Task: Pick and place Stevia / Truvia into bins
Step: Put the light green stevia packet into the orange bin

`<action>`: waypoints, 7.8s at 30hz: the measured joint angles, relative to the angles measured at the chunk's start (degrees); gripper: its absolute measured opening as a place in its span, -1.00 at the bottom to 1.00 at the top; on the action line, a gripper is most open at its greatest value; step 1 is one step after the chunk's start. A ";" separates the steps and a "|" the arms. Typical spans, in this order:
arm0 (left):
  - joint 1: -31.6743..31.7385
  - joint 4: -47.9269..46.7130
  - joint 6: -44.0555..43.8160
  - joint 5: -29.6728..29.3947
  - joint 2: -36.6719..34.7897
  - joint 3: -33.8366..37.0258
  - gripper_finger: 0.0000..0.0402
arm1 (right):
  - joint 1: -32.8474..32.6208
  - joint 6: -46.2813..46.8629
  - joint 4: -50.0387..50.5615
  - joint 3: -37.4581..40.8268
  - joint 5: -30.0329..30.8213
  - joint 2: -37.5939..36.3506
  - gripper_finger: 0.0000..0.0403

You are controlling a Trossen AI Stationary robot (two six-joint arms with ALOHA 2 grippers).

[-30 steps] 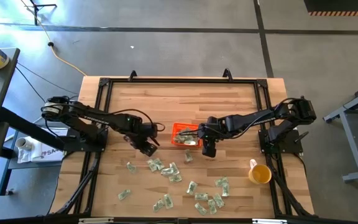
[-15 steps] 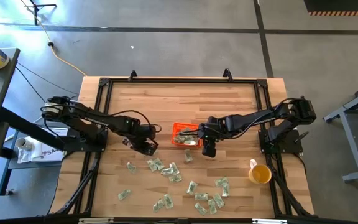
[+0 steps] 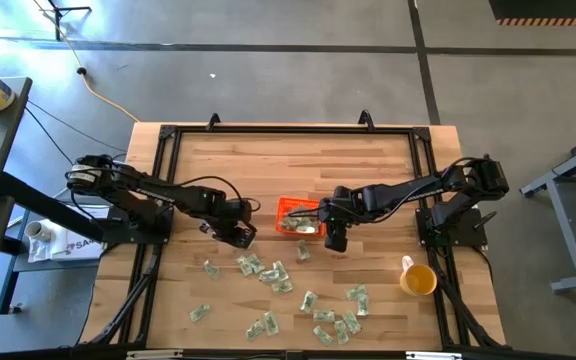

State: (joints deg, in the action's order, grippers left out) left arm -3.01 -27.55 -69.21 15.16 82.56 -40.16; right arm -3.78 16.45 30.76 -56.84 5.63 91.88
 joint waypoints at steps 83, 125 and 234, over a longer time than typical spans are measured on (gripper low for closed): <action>11.54 16.12 22.42 -7.87 12.31 -19.58 -0.50 | -11.77 19.58 17.73 0.82 17.81 -6.19 -0.34; -12.35 -1.15 43.74 -26.19 1.01 -3.86 0.13 | -3.24 11.47 -5.53 10.60 -2.19 -6.14 -0.34; -0.21 -21.05 45.16 -18.01 9.17 -27.63 0.16 | -21.11 9.53 7.18 10.62 -15.89 -11.84 -0.34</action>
State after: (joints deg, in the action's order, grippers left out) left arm -3.21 -48.60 -24.05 -2.85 91.74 -67.79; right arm -24.89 25.98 37.95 -46.22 -10.26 80.03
